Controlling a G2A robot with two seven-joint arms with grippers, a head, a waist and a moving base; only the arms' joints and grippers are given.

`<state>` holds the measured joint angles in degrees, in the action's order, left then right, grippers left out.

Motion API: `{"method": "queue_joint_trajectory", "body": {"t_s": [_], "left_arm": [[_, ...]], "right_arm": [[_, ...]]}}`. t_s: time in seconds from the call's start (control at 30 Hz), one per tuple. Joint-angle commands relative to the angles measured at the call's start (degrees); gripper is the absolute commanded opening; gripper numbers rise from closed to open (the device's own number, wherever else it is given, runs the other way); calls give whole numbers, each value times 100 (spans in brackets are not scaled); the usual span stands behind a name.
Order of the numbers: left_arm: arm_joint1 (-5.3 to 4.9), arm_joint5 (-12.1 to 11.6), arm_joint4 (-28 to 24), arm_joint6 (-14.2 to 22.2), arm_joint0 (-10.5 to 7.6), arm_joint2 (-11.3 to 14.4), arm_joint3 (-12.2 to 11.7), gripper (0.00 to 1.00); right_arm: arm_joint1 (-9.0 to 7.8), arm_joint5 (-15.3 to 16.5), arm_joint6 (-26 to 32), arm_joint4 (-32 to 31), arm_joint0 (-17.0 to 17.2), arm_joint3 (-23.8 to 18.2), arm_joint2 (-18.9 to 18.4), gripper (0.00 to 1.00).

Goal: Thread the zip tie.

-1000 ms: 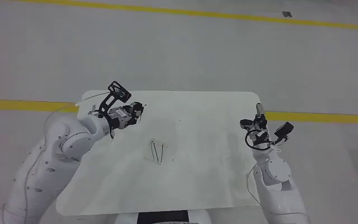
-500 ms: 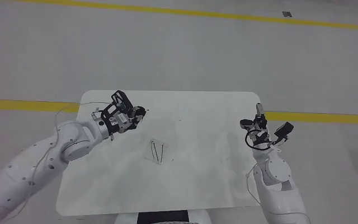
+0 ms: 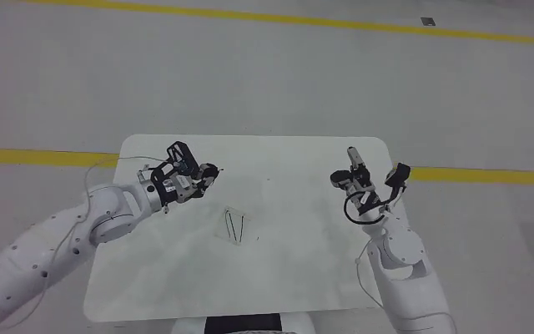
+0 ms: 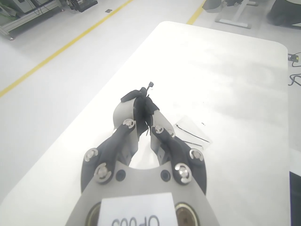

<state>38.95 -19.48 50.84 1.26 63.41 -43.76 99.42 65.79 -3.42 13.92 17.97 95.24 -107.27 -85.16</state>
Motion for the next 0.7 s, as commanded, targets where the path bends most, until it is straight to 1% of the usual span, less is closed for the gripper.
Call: {"method": "queue_joint_trajectory", "body": {"t_s": [0.0, 0.1, 0.13, 0.2, 0.23, 0.5, 0.53, 0.6, 0.67], "left_arm": [[0, 0, 0, 0, 0, 0, 0, 0], [0, 0, 0, 0, 0, 0, 0, 0], [0, 0, 0, 0, 0, 0, 0, 0], [0, 0, 0, 0, 0, 0, 0, 0], [0, 0, 0, 0, 0, 0, 0, 0], [0, 0, 0, 0, 0, 0, 0, 0], [0, 0, 0, 0, 0, 0, 0, 0], [0, 0, 0, 0, 0, 0, 0, 0], [17, 81, 236, 61, 6, 28, 40, 0]], "right_arm": [[-5, -257, 375, -126, -139, -32, 195, 100], [-8, -730, 949, -172, -322, -23, 510, 100], [-8, -978, 1127, -131, -387, -13, 601, 100], [0, -1291, 1205, 37, -478, -43, 658, 100], [5, -1340, 1163, 106, -497, -67, 639, 100], [6, -1342, 1166, 115, -494, -61, 647, 100], [8, -1427, 1231, 159, -509, -46, 688, 100], [15, -1606, 1427, 366, -644, -1, 782, 100], [13, -1606, 1551, 532, -778, 169, 900, 100]]}}
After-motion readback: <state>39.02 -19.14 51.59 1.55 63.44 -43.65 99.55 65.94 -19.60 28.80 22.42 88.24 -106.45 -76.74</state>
